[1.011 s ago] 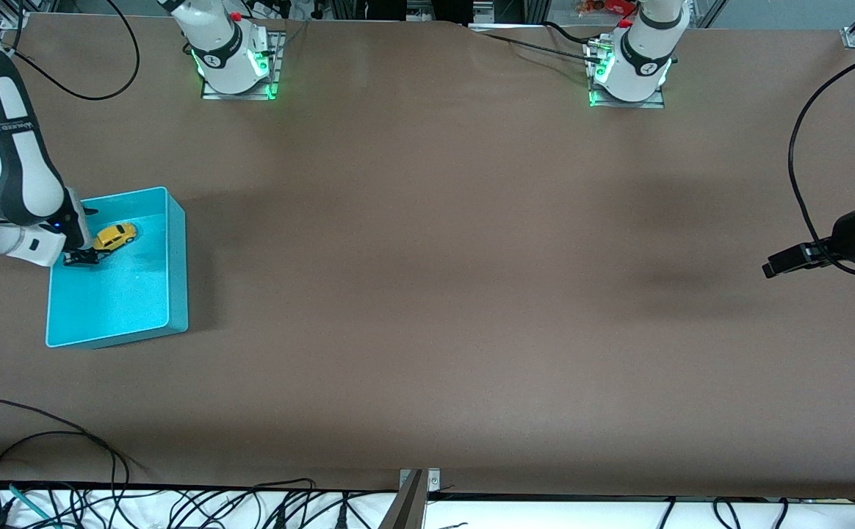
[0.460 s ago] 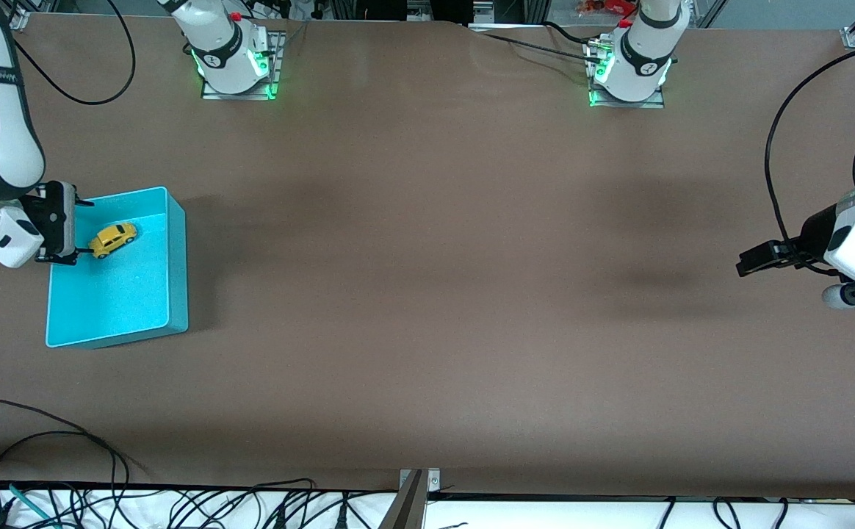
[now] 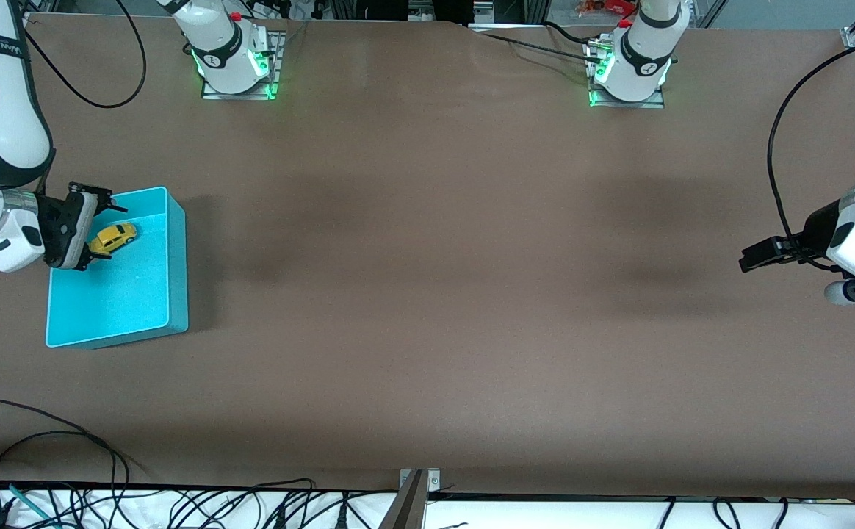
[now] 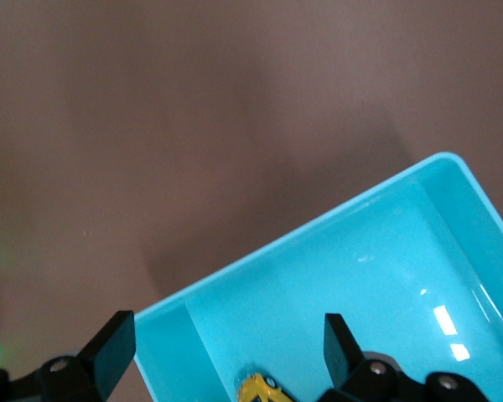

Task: Wind up and store yellow beetle car
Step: 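Lower the car into the box and open the right gripper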

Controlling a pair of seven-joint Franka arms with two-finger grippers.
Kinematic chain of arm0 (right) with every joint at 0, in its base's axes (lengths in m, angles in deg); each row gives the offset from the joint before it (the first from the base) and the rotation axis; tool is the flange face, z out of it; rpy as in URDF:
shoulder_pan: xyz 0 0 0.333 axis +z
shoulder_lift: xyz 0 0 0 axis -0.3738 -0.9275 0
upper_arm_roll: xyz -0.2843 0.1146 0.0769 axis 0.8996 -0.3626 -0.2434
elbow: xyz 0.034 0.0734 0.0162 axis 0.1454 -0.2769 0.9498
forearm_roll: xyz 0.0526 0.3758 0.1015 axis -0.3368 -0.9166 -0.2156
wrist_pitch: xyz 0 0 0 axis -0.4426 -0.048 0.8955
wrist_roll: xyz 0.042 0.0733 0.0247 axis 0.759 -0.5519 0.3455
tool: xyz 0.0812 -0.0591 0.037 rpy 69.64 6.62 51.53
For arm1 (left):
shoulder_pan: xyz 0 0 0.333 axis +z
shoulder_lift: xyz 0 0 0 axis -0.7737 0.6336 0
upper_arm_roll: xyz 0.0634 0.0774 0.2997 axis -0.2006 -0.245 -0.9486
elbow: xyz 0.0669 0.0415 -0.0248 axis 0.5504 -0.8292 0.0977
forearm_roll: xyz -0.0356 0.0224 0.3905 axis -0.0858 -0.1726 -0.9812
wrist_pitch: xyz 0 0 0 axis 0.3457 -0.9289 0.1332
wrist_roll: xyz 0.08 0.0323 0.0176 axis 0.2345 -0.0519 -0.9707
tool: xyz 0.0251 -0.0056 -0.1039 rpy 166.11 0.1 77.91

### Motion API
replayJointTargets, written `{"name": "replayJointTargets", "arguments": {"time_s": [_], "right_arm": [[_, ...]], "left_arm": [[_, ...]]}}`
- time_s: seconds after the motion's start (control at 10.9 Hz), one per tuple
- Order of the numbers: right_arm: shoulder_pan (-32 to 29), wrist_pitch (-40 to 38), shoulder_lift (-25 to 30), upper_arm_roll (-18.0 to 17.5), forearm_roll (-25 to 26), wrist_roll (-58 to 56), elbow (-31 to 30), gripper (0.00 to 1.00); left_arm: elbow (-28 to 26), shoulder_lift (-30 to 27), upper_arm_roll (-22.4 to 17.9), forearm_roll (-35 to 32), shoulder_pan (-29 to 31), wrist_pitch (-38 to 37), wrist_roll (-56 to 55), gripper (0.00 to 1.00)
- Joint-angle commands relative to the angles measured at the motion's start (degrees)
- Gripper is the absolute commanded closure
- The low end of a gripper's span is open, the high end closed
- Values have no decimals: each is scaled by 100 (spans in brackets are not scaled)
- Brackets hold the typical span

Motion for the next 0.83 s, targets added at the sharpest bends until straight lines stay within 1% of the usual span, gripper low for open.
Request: {"name": "replayJointTargets", "arguments": {"time_s": [0.0,0.09,0.18,0.28,0.37,0.46,0.55,0.74], "right_arm": [[118,-130,272,70,-401,1872,43,0],[292,-87,412,43,-454,2996,43,0],[668,-69,535,34,-298,4260,51,0],[898,9,571,-9,8,5473,104,0],[953,28,597,-306,316,6460,191,0],[971,10,693,-456,441,7157,244,0],[1084,10,903,-484,512,7538,219,0],[1225,-164,1273,-484,486,7919,174,0]], "left_arm": [[21,-123,-110,130,-116,-129,117,0],[21,-123,-110,130,-125,-120,143,0],[21,-123,-101,130,-134,-120,152,0],[4,-123,-101,130,-134,-120,152,0],[-40,-166,-101,113,-177,-120,161,0],[-67,-167,-101,113,-204,-120,161,0],[-67,-167,-110,113,-222,-120,152,0],[-119,-202,-250,104,-388,-120,161,0]]}}
